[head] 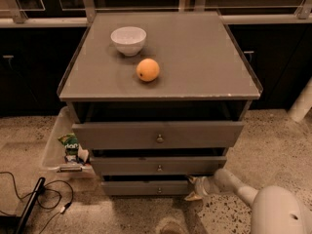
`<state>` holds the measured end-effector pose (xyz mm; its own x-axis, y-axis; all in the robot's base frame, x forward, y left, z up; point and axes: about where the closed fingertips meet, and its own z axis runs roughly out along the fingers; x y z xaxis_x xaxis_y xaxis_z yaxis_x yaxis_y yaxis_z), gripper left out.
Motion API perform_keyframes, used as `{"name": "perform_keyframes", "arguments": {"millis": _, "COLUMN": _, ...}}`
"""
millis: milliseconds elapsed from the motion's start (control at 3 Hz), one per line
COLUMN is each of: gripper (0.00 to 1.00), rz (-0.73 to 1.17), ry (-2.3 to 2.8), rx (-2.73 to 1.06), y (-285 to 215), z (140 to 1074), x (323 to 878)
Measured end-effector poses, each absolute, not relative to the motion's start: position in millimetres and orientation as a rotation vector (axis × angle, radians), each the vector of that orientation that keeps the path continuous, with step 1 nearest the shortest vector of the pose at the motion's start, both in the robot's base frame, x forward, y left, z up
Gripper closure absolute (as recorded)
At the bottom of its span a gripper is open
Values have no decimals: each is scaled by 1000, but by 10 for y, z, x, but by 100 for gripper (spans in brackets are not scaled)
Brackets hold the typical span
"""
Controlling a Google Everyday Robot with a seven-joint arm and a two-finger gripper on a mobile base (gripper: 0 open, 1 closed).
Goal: Open bottom drawer
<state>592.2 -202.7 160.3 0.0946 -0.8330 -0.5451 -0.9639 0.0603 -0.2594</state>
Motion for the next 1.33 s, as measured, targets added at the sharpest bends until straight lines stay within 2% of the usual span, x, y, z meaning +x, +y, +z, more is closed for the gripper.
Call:
{"name": "perform_keyframes", "arguments": {"millis": 667, "gripper": 88, "rz": 318, "ry": 1758, "rx": -1795, "y": -2023, "z": 1659, "x": 5829}}
{"name": "perform_keyframes", "arguments": {"millis": 1000, "gripper": 100, "rz": 352, "ry": 1782, "rx": -1775, "y": -2129, "z": 1788, "x": 5689}}
{"name": "perform_keyframes", "arguments": {"millis": 1333, "gripper": 82, "rz": 352, "ry": 1782, "rx": -1775, "y": -2128, "z": 1787, "x": 5689}}
